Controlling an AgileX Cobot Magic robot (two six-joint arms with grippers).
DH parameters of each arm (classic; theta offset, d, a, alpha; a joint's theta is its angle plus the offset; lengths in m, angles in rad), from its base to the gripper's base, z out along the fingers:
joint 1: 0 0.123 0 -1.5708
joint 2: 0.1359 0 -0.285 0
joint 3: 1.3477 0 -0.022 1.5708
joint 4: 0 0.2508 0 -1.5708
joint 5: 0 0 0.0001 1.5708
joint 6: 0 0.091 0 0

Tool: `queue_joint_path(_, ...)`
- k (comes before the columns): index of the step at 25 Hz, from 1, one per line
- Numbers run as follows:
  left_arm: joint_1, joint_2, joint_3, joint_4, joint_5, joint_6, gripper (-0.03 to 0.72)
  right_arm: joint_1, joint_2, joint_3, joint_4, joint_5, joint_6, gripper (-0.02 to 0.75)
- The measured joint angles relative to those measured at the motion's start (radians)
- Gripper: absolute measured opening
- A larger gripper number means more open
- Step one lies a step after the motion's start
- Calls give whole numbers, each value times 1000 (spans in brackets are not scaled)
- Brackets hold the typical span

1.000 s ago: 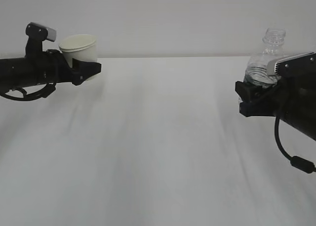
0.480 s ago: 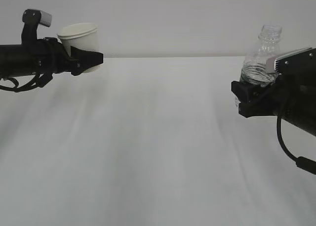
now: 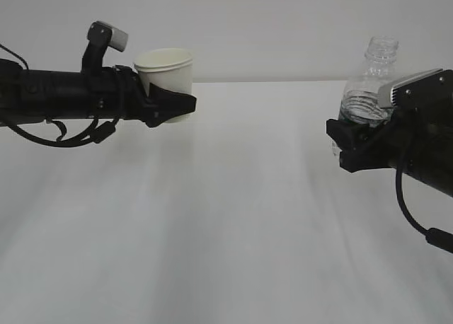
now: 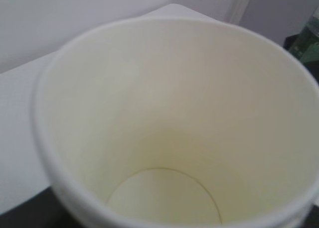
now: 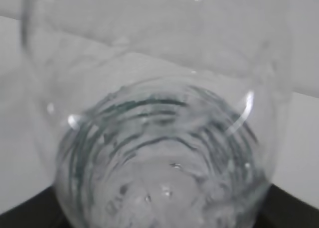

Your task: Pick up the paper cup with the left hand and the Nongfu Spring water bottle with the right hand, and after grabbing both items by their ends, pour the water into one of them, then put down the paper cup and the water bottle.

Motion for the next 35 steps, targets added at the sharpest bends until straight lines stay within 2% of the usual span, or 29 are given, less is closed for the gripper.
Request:
queue_joint_path(13,-201,0,2,81,-4,8,477,0,-66,0,-68,54,14,449)
queue_joint_path(23,-269,0,2,85,-19,49,477,0,-146,7,-137,154,17,449)
queue_joint_path(29,-317,0,2,85,-26,50,473,0,-186,-47,-236,293,49,449)
queue_joint_path(35,-322,0,2,82,-36,51,473,0,-218,-73,-337,371,58,448)
